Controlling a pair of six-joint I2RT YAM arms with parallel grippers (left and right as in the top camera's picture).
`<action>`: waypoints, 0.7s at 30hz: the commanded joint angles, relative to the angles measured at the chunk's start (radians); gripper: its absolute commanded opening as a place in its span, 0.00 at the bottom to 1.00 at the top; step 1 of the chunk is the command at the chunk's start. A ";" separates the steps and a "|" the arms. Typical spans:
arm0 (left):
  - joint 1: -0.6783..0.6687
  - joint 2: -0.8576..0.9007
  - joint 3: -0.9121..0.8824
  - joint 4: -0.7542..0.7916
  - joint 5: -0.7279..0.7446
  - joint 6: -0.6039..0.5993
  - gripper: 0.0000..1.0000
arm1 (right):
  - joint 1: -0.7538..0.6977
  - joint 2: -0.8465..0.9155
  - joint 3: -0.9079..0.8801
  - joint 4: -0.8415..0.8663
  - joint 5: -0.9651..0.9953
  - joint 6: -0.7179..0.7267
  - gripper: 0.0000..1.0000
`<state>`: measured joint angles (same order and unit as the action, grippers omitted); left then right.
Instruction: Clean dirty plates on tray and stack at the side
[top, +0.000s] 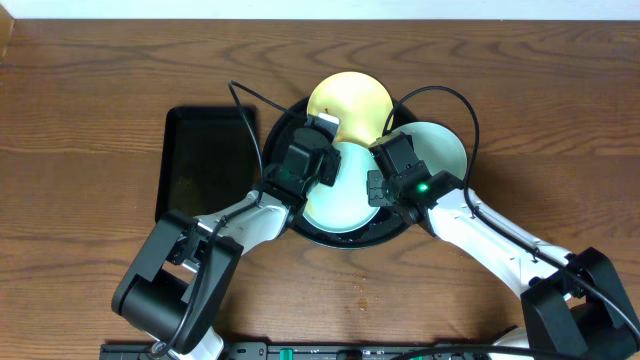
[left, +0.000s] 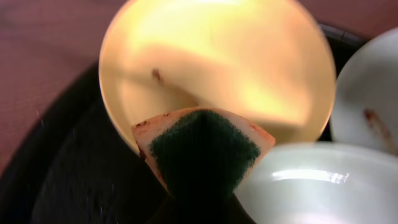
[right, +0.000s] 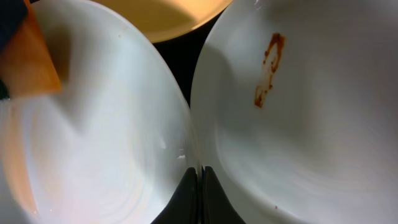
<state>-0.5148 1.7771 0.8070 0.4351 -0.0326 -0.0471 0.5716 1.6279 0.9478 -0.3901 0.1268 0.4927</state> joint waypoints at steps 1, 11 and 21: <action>0.006 -0.017 -0.003 0.050 -0.009 0.016 0.09 | -0.003 -0.002 0.004 0.002 -0.004 -0.011 0.01; 0.006 -0.237 -0.003 -0.040 -0.010 0.004 0.08 | -0.004 -0.002 0.004 0.005 -0.004 -0.011 0.01; 0.086 -0.435 -0.003 -0.293 -0.008 -0.045 0.08 | -0.003 -0.003 0.004 0.018 0.054 -0.095 0.01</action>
<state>-0.4713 1.4124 0.8036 0.1806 -0.0326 -0.0559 0.5716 1.6279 0.9478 -0.3820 0.1429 0.4564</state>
